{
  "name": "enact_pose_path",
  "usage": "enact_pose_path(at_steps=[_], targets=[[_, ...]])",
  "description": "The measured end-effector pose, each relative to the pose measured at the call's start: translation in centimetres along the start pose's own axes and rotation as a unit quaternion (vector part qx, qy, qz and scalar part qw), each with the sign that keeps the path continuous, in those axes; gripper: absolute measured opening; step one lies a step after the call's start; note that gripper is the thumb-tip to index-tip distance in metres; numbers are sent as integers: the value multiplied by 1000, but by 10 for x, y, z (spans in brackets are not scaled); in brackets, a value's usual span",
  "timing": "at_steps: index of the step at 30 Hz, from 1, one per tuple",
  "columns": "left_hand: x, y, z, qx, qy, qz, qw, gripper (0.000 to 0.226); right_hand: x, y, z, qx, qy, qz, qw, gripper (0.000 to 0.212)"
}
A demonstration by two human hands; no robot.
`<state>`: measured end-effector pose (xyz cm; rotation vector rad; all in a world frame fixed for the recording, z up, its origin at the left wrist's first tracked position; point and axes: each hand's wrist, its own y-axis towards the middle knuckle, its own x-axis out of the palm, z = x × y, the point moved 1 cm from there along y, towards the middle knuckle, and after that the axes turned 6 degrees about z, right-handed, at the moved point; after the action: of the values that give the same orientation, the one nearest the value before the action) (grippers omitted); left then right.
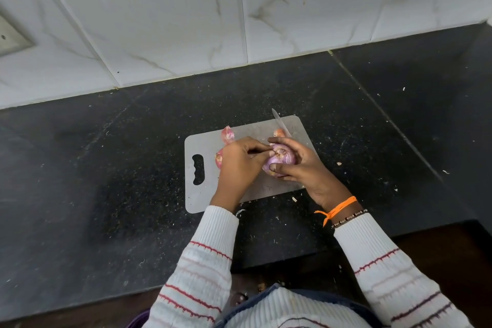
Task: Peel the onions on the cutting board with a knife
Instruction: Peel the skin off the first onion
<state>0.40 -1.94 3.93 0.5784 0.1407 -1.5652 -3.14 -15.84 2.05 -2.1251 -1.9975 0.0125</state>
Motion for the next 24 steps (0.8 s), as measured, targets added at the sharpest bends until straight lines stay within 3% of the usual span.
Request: enact_pose_path(at_steps=[4,7,14,17,18,19,21,23,24], targets=[[2,-7,0,97,89,21,991,9,3,-2,0,0,12,5,1000,47],[4,-11,0,113,120,35,986,7,5,-3,0,-4,26,2,1000,48],[0,-15,2,-12,1,108,994,10,7,-7,5,-23,71,-4,997,48],[1,-14,-3,-139,-129,149,971,7,7,-5,9,-20,139,-13,990,48],[2,-13,-4,-202,-228,147,941,7,8,-4,11,-16,171,-16,985,52],[4,-13,-4,-267,-346,133,890,8,8,-3,13,-8,205,-17,979,58],[8,-11,-1,-375,-536,114,747,11,11,-1,17,21,284,-13,959,65],[12,-9,1,-433,-625,120,638,13,14,-1,20,62,359,3,931,55],[14,-9,2,-441,-650,124,607,14,15,-2,21,79,384,12,920,49]])
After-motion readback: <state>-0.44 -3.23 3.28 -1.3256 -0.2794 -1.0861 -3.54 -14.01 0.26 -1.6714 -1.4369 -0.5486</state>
